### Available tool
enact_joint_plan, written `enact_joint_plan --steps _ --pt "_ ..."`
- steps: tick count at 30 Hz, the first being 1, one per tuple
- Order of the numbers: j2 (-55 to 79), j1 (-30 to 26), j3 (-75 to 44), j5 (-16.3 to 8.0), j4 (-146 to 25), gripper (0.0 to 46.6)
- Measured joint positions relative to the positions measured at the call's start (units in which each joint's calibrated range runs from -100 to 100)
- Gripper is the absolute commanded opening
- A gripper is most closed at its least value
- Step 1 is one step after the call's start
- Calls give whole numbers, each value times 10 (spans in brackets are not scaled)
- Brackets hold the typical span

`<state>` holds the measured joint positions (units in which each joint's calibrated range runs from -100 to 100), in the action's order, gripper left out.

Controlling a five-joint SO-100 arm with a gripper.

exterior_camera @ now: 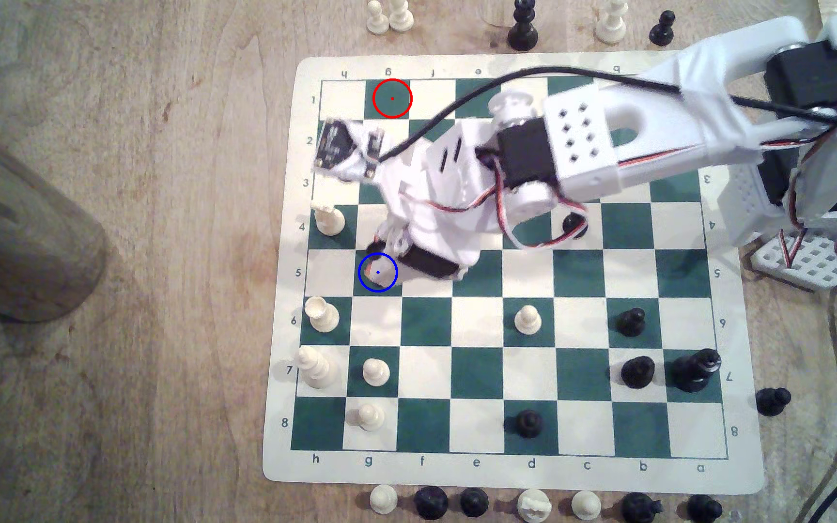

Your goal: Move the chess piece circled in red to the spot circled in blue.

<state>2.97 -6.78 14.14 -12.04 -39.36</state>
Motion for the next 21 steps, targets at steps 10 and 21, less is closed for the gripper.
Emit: enact_joint_plan --steps 10,21 --pt "71 1 0 3 43 3" --pt "77 18 0 8 72 3"
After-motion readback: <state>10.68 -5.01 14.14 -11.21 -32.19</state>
